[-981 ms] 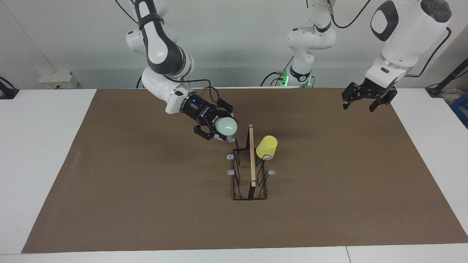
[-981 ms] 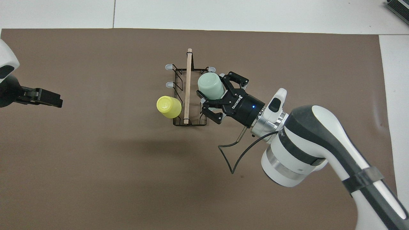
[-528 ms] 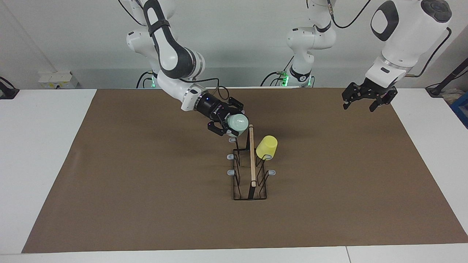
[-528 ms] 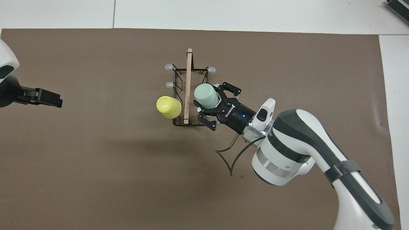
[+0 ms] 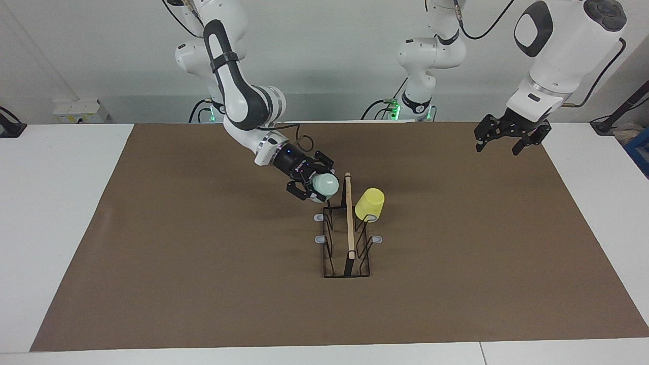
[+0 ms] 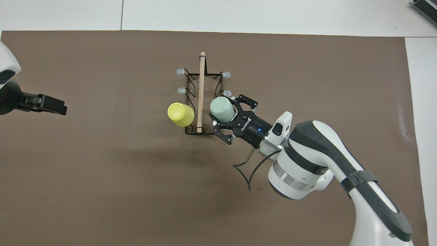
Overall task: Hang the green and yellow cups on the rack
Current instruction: 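Carry the green cup with the right gripper onto a rack peg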
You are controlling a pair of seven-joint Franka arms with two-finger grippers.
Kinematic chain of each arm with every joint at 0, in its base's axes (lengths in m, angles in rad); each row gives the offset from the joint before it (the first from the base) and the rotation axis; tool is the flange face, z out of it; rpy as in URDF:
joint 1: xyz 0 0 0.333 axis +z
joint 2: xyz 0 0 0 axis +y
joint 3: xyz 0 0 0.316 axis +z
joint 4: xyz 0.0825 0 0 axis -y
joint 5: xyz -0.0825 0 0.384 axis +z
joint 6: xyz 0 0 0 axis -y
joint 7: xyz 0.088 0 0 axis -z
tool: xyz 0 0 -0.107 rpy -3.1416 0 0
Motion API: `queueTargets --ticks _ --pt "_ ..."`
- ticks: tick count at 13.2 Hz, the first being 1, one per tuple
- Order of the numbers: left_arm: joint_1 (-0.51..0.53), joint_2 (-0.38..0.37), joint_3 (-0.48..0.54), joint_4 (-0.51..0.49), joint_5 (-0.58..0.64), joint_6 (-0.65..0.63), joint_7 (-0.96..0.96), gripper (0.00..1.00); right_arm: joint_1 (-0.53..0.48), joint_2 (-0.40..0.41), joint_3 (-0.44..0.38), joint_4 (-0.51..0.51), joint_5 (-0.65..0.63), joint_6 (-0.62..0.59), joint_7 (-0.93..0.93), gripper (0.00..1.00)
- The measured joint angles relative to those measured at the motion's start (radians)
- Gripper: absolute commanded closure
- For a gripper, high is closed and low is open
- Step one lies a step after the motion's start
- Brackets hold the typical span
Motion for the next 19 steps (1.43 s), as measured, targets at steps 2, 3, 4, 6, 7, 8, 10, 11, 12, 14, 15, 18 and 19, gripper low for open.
queueTargets --ticks 2,3,4,6,7,8,10,11,12,14,15,18,19 --pt "0.0 0.0 0.0 0.0 0.0 0.0 0.0 0.0 0.01 0.002 0.0 -0.003 0.027 0.0 -0.009 1.0" --pt "0.0 0.0 0.0 0.0 0.0 0.0 0.0 0.0 0.016 0.002 0.0 -0.004 0.034 0.0 -0.01 1.0" --pt "0.0 0.0 0.0 0.0 0.0 0.0 0.0 0.0 0.02 0.002 0.0 -0.004 0.035 0.0 -0.011 1.0" --pt "0.0 0.0 0.0 0.0 0.0 0.0 0.0 0.0 0.021 0.014 0.0 -0.011 0.08 -0.025 -0.049 1.0" --pt "0.0 0.0 0.0 0.0 0.0 0.0 0.0 0.0 0.021 0.036 -0.002 -0.02 0.111 -0.067 -0.097 1.0" --pt "0.0 0.0 0.0 0.0 0.0 0.0 0.0 0.0 0.016 0.069 -0.005 -0.026 0.127 -0.112 -0.134 1.0" --pt "0.0 0.0 0.0 0.0 0.0 0.0 0.0 0.0 0.0 0.116 -0.009 -0.027 0.13 -0.144 -0.161 1.0" --pt "0.0 0.0 0.0 0.0 0.0 0.0 0.0 0.0 -0.004 0.124 -0.009 -0.026 0.13 -0.148 -0.163 1.0" --pt "0.0 0.0 0.0 0.0 0.0 0.0 0.0 0.0 -0.004 0.123 -0.008 -0.025 0.13 -0.149 -0.163 0.64" --pt "0.0 0.0 0.0 0.0 0.0 0.0 0.0 0.0 -0.003 0.123 -0.008 -0.025 0.13 -0.145 -0.163 0.0" --pt "0.0 0.0 0.0 0.0 0.0 0.0 0.0 0.0 -0.003 0.123 -0.008 -0.025 0.13 -0.142 -0.163 0.0" --pt "0.0 0.0 0.0 0.0 0.0 0.0 0.0 0.0 -0.002 0.122 -0.006 -0.021 0.13 -0.11 -0.163 0.0" --pt "0.0 0.0 0.0 0.0 0.0 0.0 0.0 0.0 -0.002 0.12 -0.006 -0.016 0.13 -0.094 -0.163 0.0"
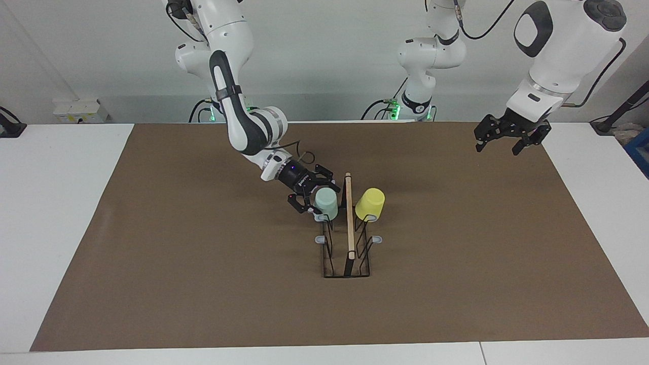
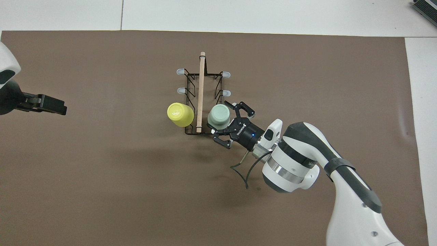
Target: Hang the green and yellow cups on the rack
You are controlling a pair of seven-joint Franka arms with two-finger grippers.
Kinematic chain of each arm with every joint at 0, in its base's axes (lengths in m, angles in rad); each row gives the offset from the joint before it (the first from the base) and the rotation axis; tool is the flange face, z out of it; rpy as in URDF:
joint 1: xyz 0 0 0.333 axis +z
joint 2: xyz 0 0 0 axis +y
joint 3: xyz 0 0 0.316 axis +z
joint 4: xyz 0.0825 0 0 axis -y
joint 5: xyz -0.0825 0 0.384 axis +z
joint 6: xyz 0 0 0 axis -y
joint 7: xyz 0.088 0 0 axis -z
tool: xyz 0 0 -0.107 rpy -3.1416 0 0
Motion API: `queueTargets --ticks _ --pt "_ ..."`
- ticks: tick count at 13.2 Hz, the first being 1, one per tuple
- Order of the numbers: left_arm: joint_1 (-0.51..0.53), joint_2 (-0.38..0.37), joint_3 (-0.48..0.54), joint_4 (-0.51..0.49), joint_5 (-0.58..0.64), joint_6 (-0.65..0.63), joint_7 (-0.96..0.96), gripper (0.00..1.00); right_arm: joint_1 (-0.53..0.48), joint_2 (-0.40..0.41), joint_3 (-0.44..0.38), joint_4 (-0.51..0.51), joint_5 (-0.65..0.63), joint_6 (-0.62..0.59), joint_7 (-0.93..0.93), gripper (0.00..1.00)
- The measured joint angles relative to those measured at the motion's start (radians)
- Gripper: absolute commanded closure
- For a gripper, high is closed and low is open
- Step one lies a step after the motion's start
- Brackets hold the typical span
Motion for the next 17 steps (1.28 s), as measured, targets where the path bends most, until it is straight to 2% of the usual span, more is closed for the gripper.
queueTargets --ticks 6,9,11,14,17 --pt "0.0 0.0 0.0 0.0 0.0 0.0 0.0 0.0 0.018 -0.082 0.02 0.037 0.0 0.15 0.118 0.0" --pt "0.0 0.0 0.0 0.0 0.0 0.0 0.0 0.0 0.024 -0.122 0.023 0.047 -0.043 0.175 0.16 0.0" --pt "0.0 0.0 0.0 0.0 0.0 0.0 0.0 0.0 0.003 -0.134 0.018 0.073 -0.224 0.181 0.231 0.0" --pt "0.0 0.0 0.0 0.0 0.0 0.0 0.0 0.0 -0.07 -0.144 0.014 0.11 -0.589 0.178 0.418 0.0" --pt "0.0 0.0 0.0 0.0 0.0 0.0 0.0 0.0 -0.131 -0.155 0.014 0.117 -0.849 0.122 0.505 0.0"
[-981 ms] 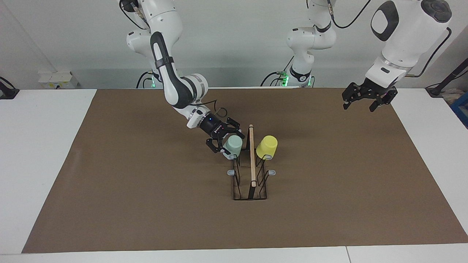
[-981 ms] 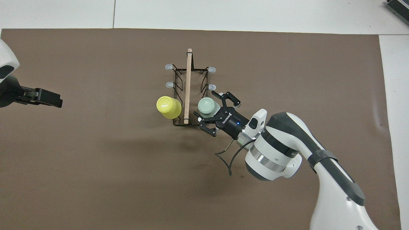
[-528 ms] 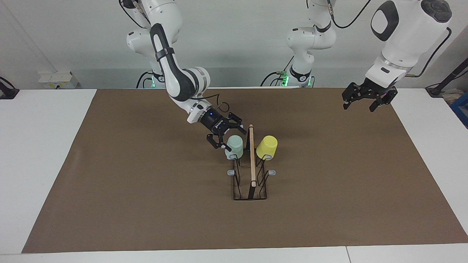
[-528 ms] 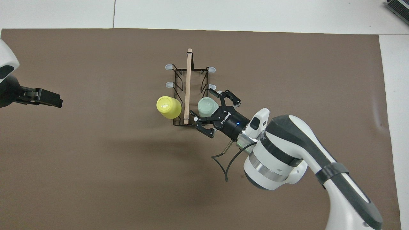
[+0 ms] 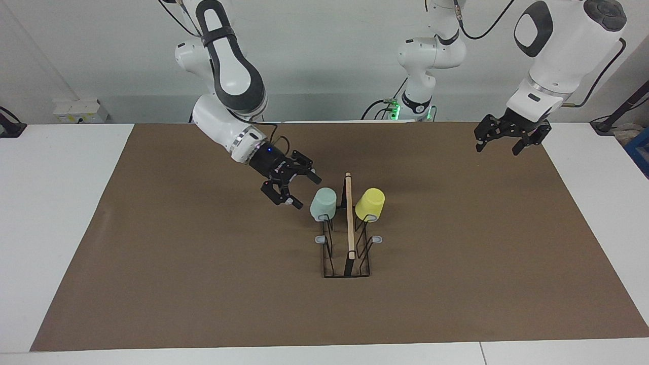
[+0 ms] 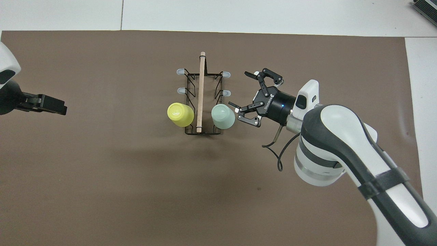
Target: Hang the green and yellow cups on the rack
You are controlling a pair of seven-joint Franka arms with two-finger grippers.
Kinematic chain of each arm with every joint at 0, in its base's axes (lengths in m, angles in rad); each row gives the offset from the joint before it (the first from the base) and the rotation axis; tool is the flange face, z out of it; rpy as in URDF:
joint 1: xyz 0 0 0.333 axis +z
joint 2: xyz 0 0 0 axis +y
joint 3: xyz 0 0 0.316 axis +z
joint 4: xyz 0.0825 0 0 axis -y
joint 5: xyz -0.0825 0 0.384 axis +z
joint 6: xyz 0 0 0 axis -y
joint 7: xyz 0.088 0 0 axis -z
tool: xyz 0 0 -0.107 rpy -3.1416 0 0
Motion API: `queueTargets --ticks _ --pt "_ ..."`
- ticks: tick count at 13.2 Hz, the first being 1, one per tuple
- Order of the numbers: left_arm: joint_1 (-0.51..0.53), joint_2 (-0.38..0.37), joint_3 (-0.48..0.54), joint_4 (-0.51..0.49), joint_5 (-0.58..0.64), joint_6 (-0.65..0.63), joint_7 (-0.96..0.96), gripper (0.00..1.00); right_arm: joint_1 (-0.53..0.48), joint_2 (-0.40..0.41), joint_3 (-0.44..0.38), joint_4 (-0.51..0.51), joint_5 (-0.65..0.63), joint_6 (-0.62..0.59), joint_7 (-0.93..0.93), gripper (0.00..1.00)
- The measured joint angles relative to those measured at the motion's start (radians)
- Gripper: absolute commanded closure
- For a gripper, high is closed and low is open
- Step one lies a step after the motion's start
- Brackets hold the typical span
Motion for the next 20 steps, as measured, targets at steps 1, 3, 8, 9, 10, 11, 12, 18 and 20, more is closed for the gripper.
queueTargets --ticks 1,3,8,9,10,11,12,18,20 --pt "0.0 0.0 0.0 0.0 0.0 0.0 0.0 0.0 -0.028 0.0 -0.001 0.0 -0.093 -0.043 0.019 0.0" --pt "0.0 0.0 0.0 0.0 0.0 0.0 0.0 0.0 -0.105 0.0 -0.004 0.0 -0.315 -0.169 0.07 0.0" --pt "0.0 0.0 0.0 0.0 0.0 0.0 0.0 0.0 -0.307 -0.003 -0.011 0.06 -0.776 -0.505 0.203 0.0" --pt "0.0 0.0 0.0 0.0 0.0 0.0 0.0 0.0 -0.317 -0.008 -0.011 0.075 -0.859 -0.547 0.257 0.0" --pt "0.0 0.0 0.0 0.0 0.0 0.0 0.0 0.0 -0.317 -0.018 -0.011 0.084 -0.928 -0.577 0.321 0.0" --pt "0.0 0.0 0.0 0.0 0.0 0.0 0.0 0.0 -0.315 -0.032 -0.008 0.089 -0.992 -0.601 0.393 0.0" --pt "0.0 0.0 0.0 0.0 0.0 0.0 0.0 0.0 -0.314 -0.049 -0.004 0.092 -1.052 -0.624 0.468 0.0" --pt "0.0 0.0 0.0 0.0 0.0 0.0 0.0 0.0 -0.315 -0.112 -0.003 0.131 -1.266 -0.778 1.009 0.0" --pt "0.0 0.0 0.0 0.0 0.0 0.0 0.0 0.0 -0.315 -0.113 -0.003 0.134 -1.272 -0.782 1.175 0.0"
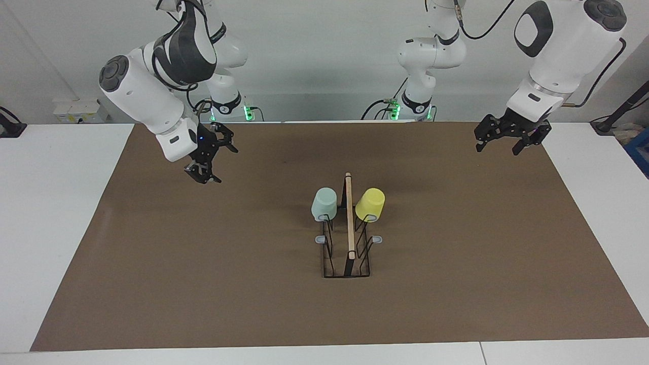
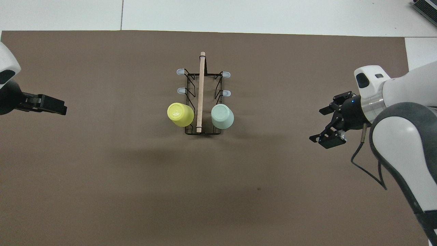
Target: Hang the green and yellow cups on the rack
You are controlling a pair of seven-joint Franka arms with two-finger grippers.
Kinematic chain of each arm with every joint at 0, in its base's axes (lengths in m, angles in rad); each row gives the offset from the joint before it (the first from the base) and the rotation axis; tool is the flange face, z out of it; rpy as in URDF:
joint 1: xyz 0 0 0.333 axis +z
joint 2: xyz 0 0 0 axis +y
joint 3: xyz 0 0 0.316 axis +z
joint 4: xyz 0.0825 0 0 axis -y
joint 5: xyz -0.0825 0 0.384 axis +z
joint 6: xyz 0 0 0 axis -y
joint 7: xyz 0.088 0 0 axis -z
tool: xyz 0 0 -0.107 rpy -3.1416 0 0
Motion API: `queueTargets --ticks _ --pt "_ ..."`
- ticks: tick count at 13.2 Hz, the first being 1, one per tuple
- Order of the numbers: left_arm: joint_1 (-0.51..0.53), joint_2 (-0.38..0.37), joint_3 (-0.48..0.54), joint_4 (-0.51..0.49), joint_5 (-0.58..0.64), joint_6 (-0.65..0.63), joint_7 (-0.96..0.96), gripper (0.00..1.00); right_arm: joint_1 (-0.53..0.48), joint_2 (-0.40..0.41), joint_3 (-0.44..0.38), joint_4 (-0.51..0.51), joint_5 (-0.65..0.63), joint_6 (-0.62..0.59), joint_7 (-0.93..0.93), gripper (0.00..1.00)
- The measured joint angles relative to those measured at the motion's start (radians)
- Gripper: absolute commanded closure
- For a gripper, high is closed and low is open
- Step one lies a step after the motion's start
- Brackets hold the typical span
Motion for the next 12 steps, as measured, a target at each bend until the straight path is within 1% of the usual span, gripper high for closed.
queueTargets --ticks 2,4,5,9,12 --pt "0.0 0.0 0.0 0.0 0.0 0.0 0.0 0.0 0.001 -0.001 0.001 0.002 -0.004 -0.012 0.108 0.0" --pt "0.0 0.0 0.0 0.0 0.0 0.0 0.0 0.0 0.007 -0.014 0.005 0.009 -0.046 -0.023 0.197 0.0" --pt "0.0 0.0 0.0 0.0 0.0 0.0 0.0 0.0 0.013 -0.03 0.007 0.013 -0.073 -0.032 0.252 0.0" --pt "0.0 0.0 0.0 0.0 0.0 0.0 0.0 0.0 0.022 -0.124 0.015 0.018 -0.171 -0.135 0.426 0.0" --pt "0.0 0.0 0.0 0.0 0.0 0.0 0.0 0.0 0.065 -0.148 0.018 0.018 -0.206 -0.159 0.607 0.0"
